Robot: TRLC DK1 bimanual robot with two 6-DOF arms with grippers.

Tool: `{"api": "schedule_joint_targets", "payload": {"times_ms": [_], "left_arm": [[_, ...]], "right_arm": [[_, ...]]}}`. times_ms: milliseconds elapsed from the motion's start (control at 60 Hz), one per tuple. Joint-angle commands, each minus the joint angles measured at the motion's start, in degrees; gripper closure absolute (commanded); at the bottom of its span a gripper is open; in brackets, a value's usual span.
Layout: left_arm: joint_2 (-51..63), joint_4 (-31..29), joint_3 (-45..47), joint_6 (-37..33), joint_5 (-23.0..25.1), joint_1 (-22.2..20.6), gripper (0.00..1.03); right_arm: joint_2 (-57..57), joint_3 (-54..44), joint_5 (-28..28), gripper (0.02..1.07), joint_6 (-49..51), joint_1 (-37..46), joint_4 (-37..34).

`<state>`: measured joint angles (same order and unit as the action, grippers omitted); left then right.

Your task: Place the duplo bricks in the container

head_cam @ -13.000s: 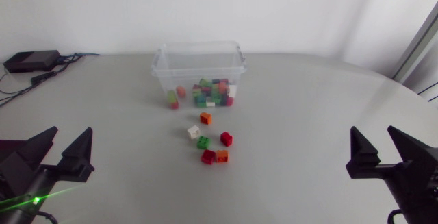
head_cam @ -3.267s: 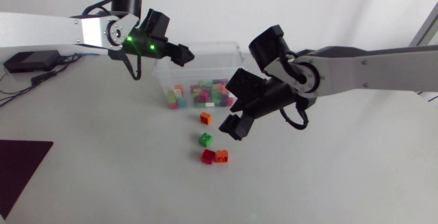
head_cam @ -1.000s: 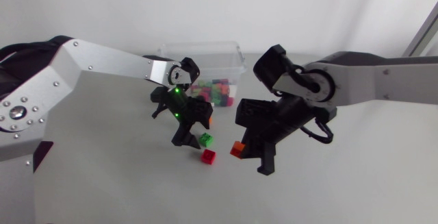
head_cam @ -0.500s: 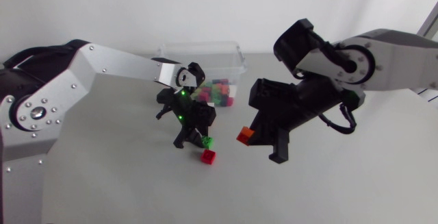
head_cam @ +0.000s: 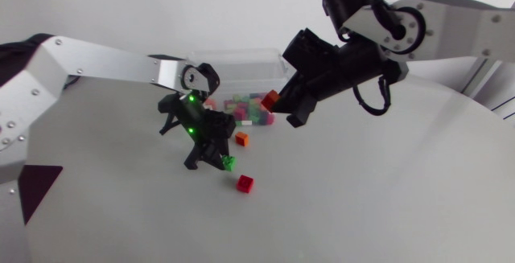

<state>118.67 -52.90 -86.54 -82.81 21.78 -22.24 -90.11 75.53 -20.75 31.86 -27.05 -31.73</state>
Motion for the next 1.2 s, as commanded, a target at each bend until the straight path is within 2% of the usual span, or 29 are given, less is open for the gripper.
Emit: {"api": "schedule_joint_targets", "payload": {"times_ms": [0, 200, 400, 617, 800, 850, 883, 950, 1000, 1017, 1067, 1183], "left_arm": [[-4.85, -1.59, 2.26, 1.33, 1.95, 1.76, 0.89], [-11.8, -2.73, 2.61, 6.69, 9.42, 6.24, 0.89], [-16.98, -0.53, 3.49, 11.7, 14.08, 9.32, 0.88], [-18.92, 7.64, 0.94, 22.86, 17.42, 11.96, 0.88], [-19.0, 19.15, 0.85, 34.82, 17.95, 12.04, 0.88], [-18.83, 23.81, 0.85, 39.39, 17.86, 12.13, 0.88], [-18.65, 26.45, 0.85, 41.76, 17.86, 12.13, 0.87], [-18.3, 31.72, 0.76, 46.51, 17.77, 12.4, 0.87], [-17.77, 34.62, 0.23, 49.32, 17.07, 12.57, 0.87], [-17.51, 35.33, -0.03, 50.2, 16.45, 12.57, 0.87], [-16.54, 36.47, -1.17, 52.13, 15.49, 12.48, 0.87], [-13.82, 40.25, -3.02, 56.0, 12.41, 12.04, 0.87]], "right_arm": [[-4.29, 3.31, -0.16, 1.01, -4.17, 1.12, 2.81], [-11.58, 8.85, -0.43, 1.01, -10.59, 2.0, 9.93], [-16.15, 13.07, -0.16, 1.01, -14.98, 2.09, 15.47], [-21.25, 17.02, 1.77, 1.01, -18.06, 2.0, 21.97], [-27.14, 22.38, 3.35, 1.0, -18.58, 1.82, 22.94], [-28.02, 23.61, 4.58, 0.9, -19.11, 1.65, 23.02], [-28.46, 24.23, 4.93, 0.79, -19.38, 1.65, 23.02], [-28.72, 24.93, 6.08, 0.48, -19.38, 1.56, 23.02], [-28.72, 25.2, 6.51, 0.28, -19.29, 1.65, 22.85], [-28.64, 25.2, 6.6, 0.24, -19.2, 1.65, 22.85], [-27.93, 24.84, 6.6, 0.18, -19.11, 1.91, 22.76], [-24.77, 22.3, 6.6, 0.14, -19.02, 2.35, 23.02]]}}
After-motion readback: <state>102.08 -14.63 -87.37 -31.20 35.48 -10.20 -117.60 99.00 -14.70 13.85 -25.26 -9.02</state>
